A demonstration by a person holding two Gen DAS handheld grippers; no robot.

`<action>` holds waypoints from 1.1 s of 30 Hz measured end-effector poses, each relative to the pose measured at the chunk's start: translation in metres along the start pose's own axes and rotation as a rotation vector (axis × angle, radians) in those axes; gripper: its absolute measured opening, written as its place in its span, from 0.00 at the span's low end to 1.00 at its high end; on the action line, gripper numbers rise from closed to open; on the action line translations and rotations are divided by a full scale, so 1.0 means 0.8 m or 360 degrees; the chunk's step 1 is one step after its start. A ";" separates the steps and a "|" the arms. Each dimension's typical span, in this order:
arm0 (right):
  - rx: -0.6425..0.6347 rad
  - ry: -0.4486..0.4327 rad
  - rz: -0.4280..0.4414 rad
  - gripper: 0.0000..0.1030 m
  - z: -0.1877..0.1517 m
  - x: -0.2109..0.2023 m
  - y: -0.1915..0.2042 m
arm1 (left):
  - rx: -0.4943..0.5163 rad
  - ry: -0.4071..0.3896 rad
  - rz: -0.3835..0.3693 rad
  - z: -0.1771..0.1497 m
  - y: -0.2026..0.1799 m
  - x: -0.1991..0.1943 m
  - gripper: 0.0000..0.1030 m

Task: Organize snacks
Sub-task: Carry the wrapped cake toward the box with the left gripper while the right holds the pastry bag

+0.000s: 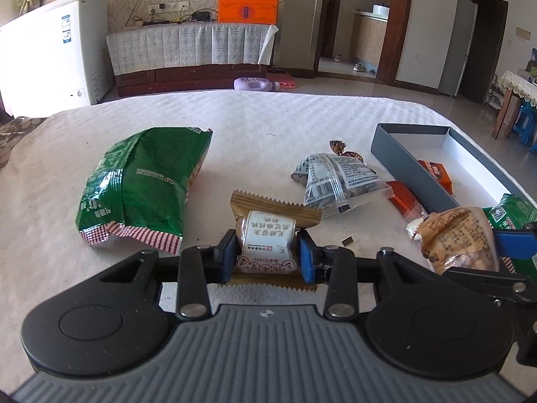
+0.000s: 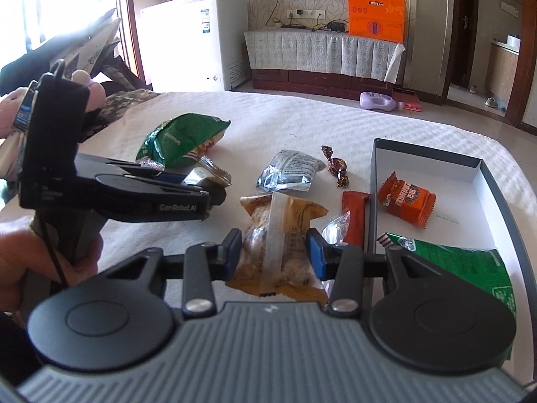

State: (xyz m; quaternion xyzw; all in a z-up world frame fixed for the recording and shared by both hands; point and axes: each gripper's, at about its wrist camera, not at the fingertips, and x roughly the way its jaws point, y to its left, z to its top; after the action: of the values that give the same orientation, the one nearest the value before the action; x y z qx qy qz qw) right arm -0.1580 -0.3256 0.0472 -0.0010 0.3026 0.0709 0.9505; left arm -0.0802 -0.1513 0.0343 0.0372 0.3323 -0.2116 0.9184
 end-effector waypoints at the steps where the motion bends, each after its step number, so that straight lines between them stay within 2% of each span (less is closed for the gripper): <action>1: 0.0005 -0.0007 -0.0001 0.44 -0.001 -0.003 -0.001 | 0.0002 -0.0004 0.0006 -0.001 -0.002 -0.004 0.42; 11: -0.0035 -0.0079 0.0021 0.44 -0.004 -0.032 0.011 | 0.0035 -0.0059 0.0031 0.006 -0.016 -0.027 0.42; 33: -0.0027 -0.0133 0.0023 0.44 -0.002 -0.051 0.003 | 0.0053 -0.0093 0.0052 0.016 -0.032 -0.043 0.42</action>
State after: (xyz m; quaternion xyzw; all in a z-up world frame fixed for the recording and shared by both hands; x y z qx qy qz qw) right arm -0.1925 -0.3286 0.0692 -0.0040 0.2619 0.0803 0.9617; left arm -0.1071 -0.1646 0.0679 0.0517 0.3011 -0.2030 0.9303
